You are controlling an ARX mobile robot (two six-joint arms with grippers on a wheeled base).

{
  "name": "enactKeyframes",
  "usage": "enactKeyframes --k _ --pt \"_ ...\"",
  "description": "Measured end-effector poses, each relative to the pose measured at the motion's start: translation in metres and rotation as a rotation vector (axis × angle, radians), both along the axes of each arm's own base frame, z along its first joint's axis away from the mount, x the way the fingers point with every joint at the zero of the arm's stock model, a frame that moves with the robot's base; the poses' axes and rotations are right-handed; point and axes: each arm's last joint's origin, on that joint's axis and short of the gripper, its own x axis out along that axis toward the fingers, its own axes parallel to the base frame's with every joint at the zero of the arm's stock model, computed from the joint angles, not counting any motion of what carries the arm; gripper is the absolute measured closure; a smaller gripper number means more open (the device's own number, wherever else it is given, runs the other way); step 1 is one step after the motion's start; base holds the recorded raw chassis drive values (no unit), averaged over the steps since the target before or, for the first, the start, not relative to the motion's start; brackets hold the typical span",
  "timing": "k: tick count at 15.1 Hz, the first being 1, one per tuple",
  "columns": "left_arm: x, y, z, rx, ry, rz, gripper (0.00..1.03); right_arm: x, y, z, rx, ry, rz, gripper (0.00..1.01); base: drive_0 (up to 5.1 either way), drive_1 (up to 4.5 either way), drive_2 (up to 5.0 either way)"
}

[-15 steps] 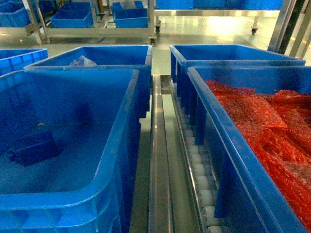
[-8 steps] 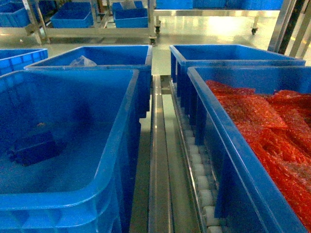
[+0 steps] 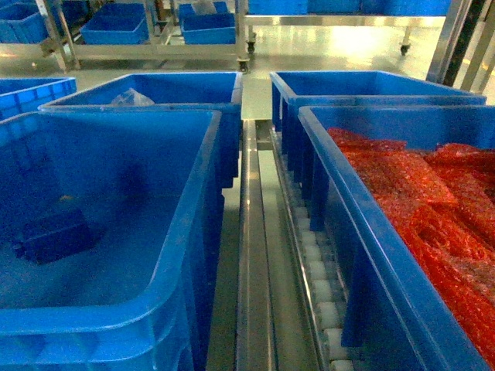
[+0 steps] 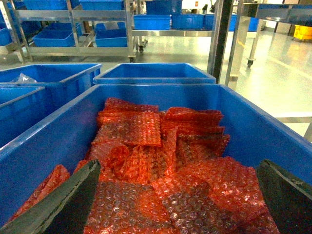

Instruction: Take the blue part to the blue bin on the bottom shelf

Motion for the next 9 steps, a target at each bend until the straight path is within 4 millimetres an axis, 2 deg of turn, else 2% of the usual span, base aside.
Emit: enactKeyframes --k 9 --pt "0.0 0.0 0.0 0.0 0.0 0.0 0.05 0.0 0.0 0.0 0.0 0.0 0.0 0.03 0.0 0.0 0.0"
